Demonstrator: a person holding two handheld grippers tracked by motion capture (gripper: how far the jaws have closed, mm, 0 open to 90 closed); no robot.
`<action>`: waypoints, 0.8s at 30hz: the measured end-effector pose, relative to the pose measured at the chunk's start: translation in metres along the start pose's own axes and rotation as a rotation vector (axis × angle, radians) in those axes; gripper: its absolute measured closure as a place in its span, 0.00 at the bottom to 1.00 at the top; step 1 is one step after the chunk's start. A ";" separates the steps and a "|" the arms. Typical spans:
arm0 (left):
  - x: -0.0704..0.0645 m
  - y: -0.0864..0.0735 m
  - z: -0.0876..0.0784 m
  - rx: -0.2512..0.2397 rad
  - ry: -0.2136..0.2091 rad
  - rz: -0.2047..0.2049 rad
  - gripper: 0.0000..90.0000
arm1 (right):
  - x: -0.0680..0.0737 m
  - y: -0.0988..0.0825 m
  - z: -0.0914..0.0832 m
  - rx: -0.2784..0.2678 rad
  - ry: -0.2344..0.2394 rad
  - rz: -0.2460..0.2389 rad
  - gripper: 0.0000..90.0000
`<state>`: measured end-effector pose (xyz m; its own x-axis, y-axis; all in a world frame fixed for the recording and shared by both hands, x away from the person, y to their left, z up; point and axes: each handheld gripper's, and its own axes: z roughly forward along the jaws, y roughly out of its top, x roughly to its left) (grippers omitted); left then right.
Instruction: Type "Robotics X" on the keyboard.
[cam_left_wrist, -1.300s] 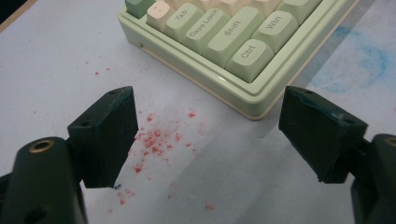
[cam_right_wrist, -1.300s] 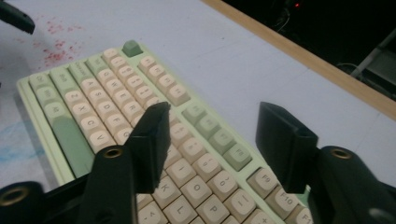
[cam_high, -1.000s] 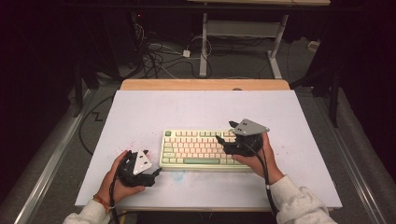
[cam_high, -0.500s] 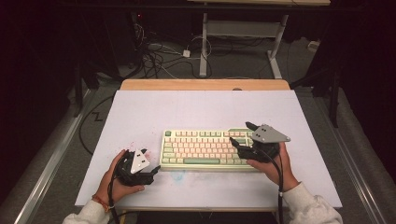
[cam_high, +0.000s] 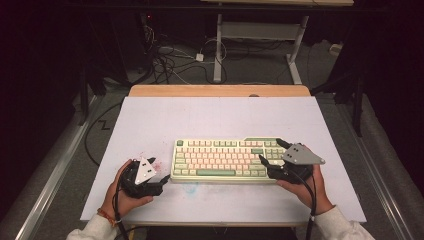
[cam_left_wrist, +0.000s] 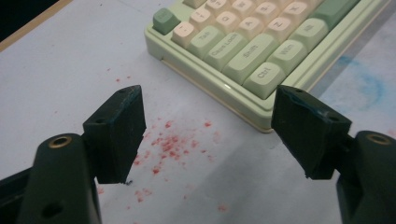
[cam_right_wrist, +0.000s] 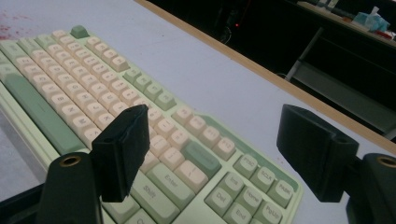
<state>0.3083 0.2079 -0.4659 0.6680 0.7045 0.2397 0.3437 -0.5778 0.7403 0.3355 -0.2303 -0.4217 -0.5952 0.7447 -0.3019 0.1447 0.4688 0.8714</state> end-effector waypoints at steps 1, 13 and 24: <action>0.000 0.000 0.000 -0.002 0.005 -0.003 0.27 | 0.000 -0.002 -0.001 0.003 0.004 0.005 0.29; 0.001 0.003 -0.003 0.014 0.015 -0.011 0.28 | 0.000 -0.027 -0.016 0.027 0.004 0.035 0.29; 0.005 0.011 -0.010 0.000 -0.038 -0.036 0.63 | 0.008 -0.039 -0.021 0.051 0.014 0.020 0.29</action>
<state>0.3089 0.2093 -0.4499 0.6798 0.7086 0.1892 0.3675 -0.5524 0.7482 0.3088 -0.2527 -0.4500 -0.6031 0.7472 -0.2791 0.1960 0.4780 0.8562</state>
